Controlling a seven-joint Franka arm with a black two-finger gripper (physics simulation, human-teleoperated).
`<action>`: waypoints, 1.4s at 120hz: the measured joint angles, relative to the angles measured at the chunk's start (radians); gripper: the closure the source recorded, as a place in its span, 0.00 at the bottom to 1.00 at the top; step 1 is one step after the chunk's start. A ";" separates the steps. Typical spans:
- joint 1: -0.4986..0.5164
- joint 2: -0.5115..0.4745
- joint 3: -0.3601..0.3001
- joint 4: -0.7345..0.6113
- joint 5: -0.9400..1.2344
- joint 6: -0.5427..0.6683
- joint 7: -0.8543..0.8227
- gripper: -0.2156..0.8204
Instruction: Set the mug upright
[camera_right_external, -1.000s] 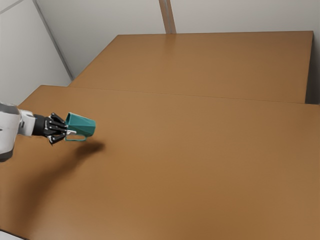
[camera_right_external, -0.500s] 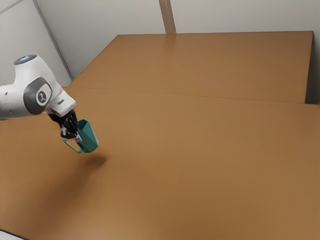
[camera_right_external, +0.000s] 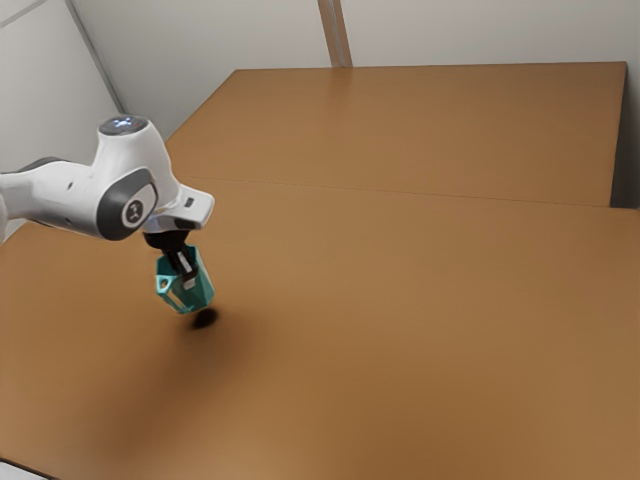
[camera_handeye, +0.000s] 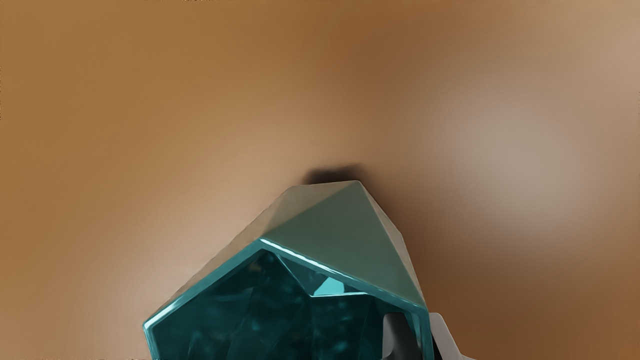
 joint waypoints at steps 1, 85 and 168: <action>-0.002 0.001 0.000 0.000 0.000 0.000 -0.009 0.97; -0.133 0.080 -0.003 0.001 -0.035 0.072 -0.466 0.97; -0.135 0.104 -0.002 -0.005 -0.153 0.113 -0.619 0.97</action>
